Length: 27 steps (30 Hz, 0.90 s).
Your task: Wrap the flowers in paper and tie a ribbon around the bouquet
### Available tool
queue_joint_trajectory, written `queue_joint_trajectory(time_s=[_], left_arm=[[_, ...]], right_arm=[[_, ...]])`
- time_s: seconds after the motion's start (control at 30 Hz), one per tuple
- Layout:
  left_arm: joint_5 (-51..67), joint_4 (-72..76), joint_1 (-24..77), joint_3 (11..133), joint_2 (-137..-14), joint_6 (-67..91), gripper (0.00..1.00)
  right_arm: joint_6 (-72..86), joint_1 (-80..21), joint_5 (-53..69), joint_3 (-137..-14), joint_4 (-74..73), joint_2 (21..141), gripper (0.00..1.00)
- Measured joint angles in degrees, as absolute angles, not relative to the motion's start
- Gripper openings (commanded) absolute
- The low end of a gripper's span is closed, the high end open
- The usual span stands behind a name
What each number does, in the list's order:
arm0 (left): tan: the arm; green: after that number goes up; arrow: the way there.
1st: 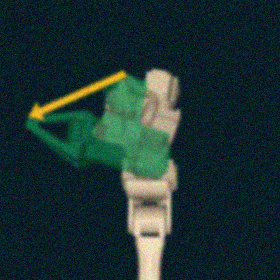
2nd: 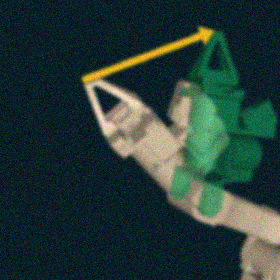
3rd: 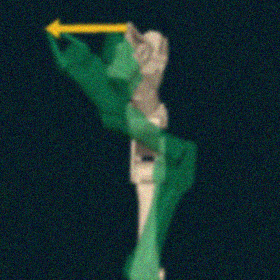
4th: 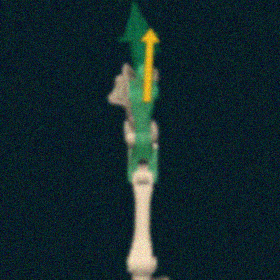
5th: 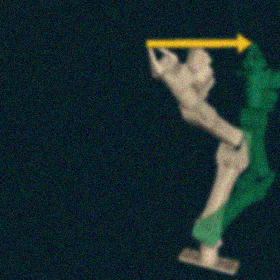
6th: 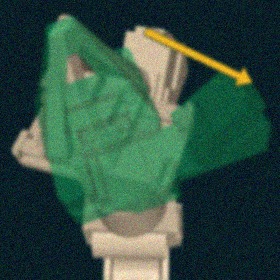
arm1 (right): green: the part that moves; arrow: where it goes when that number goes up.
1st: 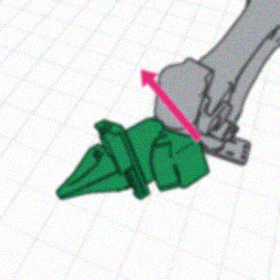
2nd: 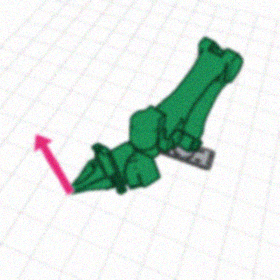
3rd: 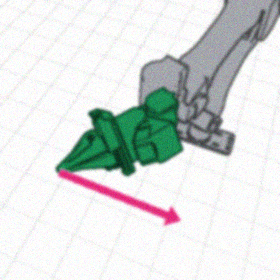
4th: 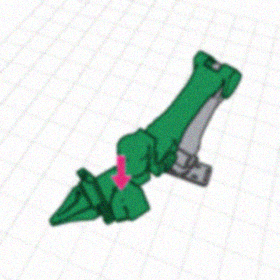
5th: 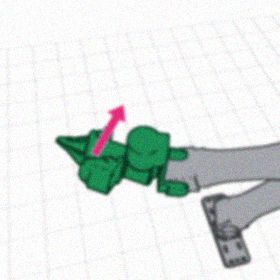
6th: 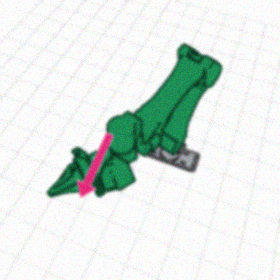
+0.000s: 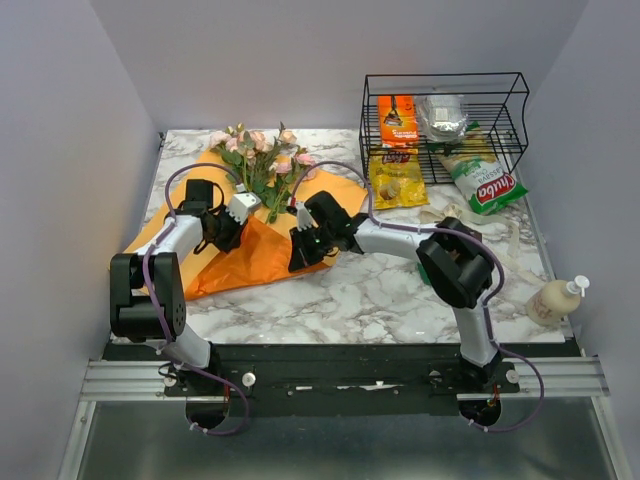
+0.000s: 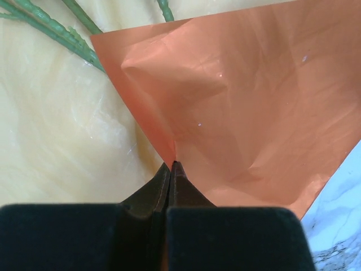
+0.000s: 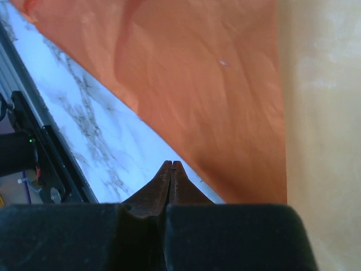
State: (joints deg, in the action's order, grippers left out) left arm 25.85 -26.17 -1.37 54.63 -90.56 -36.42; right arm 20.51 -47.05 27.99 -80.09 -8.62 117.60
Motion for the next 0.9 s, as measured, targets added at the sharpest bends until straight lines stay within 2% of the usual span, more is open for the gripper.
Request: queue_joint_trajectory(time_s=[0.03,0.07,0.17,0.33,0.43,0.53,0.57,0.6,0.9], left_arm=[[25.7,-26.0,-1.4,54.6,-90.6,-36.4,0.32],[25.5,-25.8,-1.4,54.6,-90.6,-35.9,0.46],[24.6,-25.8,-1.4,54.8,-90.6,-34.3,0.61],[23.7,-28.8,-1.4,58.6,-89.6,-30.6,0.65],[24.0,-31.5,-1.0,60.1,-85.4,-29.5,0.61],[24.0,-35.2,1.6,60.8,-80.7,-29.4,0.43],[24.0,-36.3,2.3,60.7,-79.9,-29.6,0.31],[24.0,-37.6,3.2,60.5,-79.3,-29.7,0.26],[17.9,-41.5,3.1,50.0,-81.7,-31.8,0.14]], right_arm=[[21.0,-47.0,27.9,-80.2,-8.8,118.7,0.01],[21.5,-47.0,27.7,-80.2,-9.2,119.6,0.01],[23.1,-46.8,27.0,-80.2,-10.8,121.3,0.0],[25.1,-46.3,26.4,-80.3,-12.0,121.5,0.0],[25.8,-46.1,26.2,-80.3,-12.3,121.5,0.01],[26.2,-46.1,25.9,-80.4,-12.6,121.4,0.01],[26.5,-46.1,25.8,-80.4,-12.8,121.4,0.01],[26.6,-46.1,25.7,-80.5,-13.0,121.4,0.01],[28.2,-46.1,24.7,-80.5,-13.4,121.3,0.01]])
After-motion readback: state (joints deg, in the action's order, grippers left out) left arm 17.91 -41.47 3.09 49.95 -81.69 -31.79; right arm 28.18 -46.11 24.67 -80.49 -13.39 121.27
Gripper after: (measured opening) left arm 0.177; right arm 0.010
